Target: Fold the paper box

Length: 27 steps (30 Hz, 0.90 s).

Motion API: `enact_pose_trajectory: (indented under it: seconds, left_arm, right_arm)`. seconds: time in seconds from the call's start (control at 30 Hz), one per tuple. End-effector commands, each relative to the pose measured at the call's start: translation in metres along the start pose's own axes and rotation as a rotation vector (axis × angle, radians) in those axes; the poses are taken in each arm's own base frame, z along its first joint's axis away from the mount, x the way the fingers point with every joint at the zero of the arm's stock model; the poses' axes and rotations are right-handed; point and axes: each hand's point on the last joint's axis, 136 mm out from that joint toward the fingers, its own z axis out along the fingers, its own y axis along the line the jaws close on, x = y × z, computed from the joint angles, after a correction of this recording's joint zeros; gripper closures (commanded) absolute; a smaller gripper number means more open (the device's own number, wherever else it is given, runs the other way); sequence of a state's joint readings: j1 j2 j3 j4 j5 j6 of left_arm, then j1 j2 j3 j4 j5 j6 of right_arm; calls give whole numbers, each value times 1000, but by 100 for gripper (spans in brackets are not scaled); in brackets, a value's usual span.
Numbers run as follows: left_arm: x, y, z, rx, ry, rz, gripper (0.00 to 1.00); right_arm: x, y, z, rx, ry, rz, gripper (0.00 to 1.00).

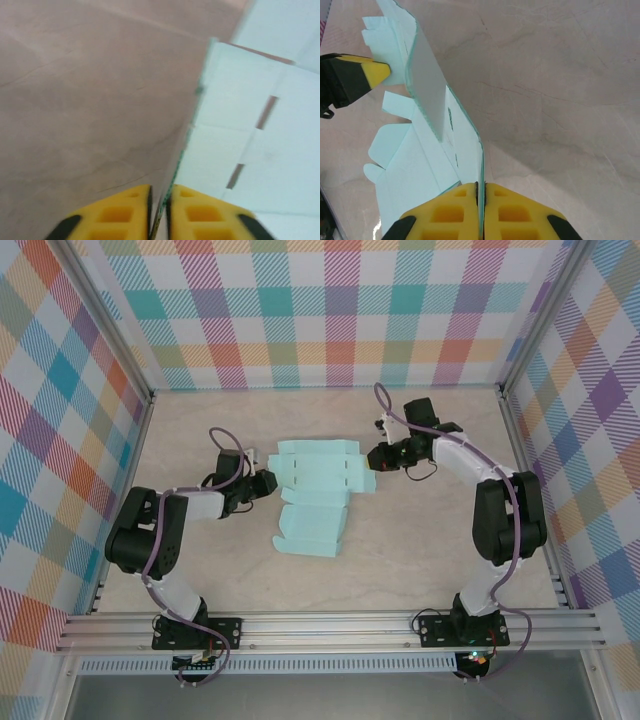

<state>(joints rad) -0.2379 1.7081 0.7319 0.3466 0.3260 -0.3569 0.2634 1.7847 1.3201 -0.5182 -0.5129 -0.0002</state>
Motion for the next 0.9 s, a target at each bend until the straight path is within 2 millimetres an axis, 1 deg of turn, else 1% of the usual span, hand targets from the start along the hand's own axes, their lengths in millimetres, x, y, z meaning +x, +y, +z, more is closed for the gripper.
enact_pose_trajectory:
  seconds: [0.0, 0.03, 0.1, 0.17, 0.23, 0.3, 0.37, 0.47, 0.57, 0.63, 0.67, 0.7, 0.73, 0.77, 0.8, 0.83, 0.87]
  left_arm:
    - [-4, -19, -11, 74, -32, 35, 99]
    - [-3, -21, -14, 83, -31, 28, 100]
    - [-1, -23, -20, 85, -37, 11, 100]
    - [1, -22, -26, 73, -41, 0, 100]
    - [1, -18, -33, 37, -42, -16, 100]
    - [1, -13, -40, -6, -53, -46, 100]
    - [0, -14, -46, -10, -77, -41, 100]
    - [-3, -14, -51, -25, -102, -22, 100]
    - [-4, -21, -51, 9, -116, -3, 100]
    - [-5, -28, -50, 36, -127, 36, 100]
    - [-5, -31, -51, 49, -134, 55, 100]
    - [-7, -36, -53, 62, -158, 77, 100]
    - [-11, -41, -58, 68, -195, 94, 100]
    - [-12, -46, -62, 70, -223, 108, 100]
    - [-14, -51, -65, 71, -248, 131, 100]
    - [-15, -58, -67, 75, -262, 165, 100]
    - [-14, -63, -68, 78, -267, 195, 100]
  right_arm:
    - [-1, -2, -7, 51, -30, 18, 73]
    - [-4, -4, -9, 68, -44, 37, 64]
    - [-9, -6, -15, 98, -84, 68, 59]
    - [-14, -5, -25, 123, -143, 95, 52]
    - [-18, 0, -38, 133, -205, 128, 48]
    - [-20, 9, -49, 130, -251, 137, 47]
    - [-17, 22, -52, 164, -259, 87, 47]
    - [-8, 54, -38, 185, -200, -45, 48]
    - [-3, 87, -13, 137, -129, -69, 48]
    - [-7, 107, 0, 90, -118, -42, 48]
    - [-12, 113, 3, 71, -120, 15, 47]
    - [-18, 114, 5, 71, -125, 103, 46]
    - [-20, 109, 6, 104, -121, 260, 41]
    - [-16, 99, 4, 168, -105, 424, 32]
    - [-7, 93, 4, 218, -61, 621, 28]
    - [-2, 95, 8, 218, -25, 727, 27]
    - [-2, 101, 13, 193, 6, 819, 27]
